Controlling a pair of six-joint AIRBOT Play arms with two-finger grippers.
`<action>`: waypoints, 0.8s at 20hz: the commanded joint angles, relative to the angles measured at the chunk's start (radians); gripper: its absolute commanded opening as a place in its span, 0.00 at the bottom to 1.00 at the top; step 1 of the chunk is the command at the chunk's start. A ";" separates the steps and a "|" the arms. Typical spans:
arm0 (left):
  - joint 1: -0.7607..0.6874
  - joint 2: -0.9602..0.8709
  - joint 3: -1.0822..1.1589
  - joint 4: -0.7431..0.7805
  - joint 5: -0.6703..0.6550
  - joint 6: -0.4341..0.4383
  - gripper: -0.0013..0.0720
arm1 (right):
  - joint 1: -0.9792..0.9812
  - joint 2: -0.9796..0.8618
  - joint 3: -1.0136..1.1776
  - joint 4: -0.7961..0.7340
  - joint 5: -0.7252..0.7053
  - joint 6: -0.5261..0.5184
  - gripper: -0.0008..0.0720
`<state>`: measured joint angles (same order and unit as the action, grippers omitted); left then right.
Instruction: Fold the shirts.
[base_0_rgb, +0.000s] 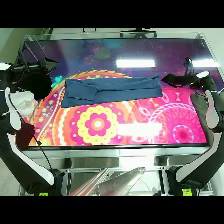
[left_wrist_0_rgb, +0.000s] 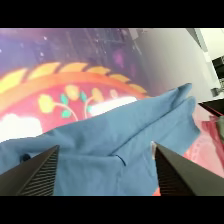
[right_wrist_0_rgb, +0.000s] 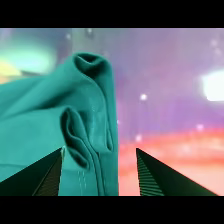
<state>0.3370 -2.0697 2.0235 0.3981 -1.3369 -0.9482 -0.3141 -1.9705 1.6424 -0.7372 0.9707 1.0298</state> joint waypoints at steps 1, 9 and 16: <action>0.014 0.043 -0.058 0.000 -0.034 -0.026 0.69 | -0.010 -0.057 0.054 -0.018 0.097 0.050 0.72; -0.033 0.061 -0.017 0.000 -0.217 -0.034 0.02 | -0.006 -0.161 0.080 0.171 0.150 0.040 0.66; -0.232 0.058 -0.013 0.008 -0.237 -0.037 0.02 | 0.001 -0.200 0.123 0.237 0.208 0.010 0.02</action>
<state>0.1852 -2.0098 2.0079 0.3988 -1.5665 -0.9855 -0.3161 -2.1609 1.7470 -0.5579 1.1629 1.0615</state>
